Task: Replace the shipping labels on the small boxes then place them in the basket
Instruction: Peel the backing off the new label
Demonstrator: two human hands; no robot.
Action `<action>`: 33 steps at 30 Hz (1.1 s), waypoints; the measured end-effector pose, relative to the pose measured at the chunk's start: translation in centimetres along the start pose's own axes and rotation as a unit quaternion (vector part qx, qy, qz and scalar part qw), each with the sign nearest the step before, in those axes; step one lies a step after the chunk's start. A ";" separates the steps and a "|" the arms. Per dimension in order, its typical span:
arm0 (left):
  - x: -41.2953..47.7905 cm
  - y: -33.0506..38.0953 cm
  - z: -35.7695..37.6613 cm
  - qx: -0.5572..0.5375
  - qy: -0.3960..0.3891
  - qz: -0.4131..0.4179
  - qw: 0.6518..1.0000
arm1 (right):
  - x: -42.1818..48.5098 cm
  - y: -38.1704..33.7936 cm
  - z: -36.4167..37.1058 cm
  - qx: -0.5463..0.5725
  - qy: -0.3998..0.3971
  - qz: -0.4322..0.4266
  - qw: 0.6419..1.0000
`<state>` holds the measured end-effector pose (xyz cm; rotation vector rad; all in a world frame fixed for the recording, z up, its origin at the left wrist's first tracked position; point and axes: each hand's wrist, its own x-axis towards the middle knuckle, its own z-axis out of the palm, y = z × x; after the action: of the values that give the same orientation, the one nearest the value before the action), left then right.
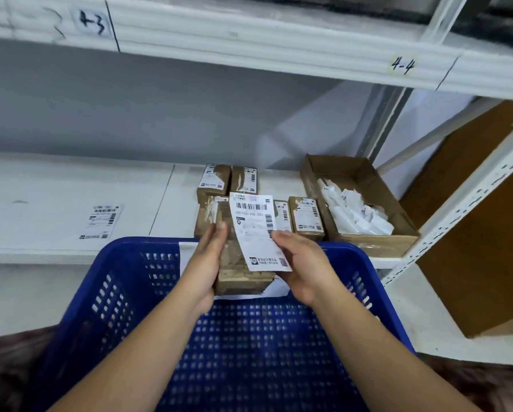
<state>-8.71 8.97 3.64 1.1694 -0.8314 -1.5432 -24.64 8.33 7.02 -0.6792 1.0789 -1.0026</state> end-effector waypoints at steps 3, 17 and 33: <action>-0.9 -0.3 0.4 0.014 0.023 0.015 1.000 | -0.8 -0.1 -0.1 -0.012 0.021 -0.011 1.000; -1.1 -1.3 0.1 0.042 0.078 0.040 0.995 | -1.0 1.3 0.3 -0.024 0.063 -0.024 0.997; -0.3 -2.2 0.4 0.011 0.089 0.035 0.995 | -0.2 2.1 0.4 -0.039 0.105 -0.022 0.993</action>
<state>-9.71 9.88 1.81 1.2613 -0.7631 -1.3538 -23.60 9.38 5.47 -0.6732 1.2972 -1.0935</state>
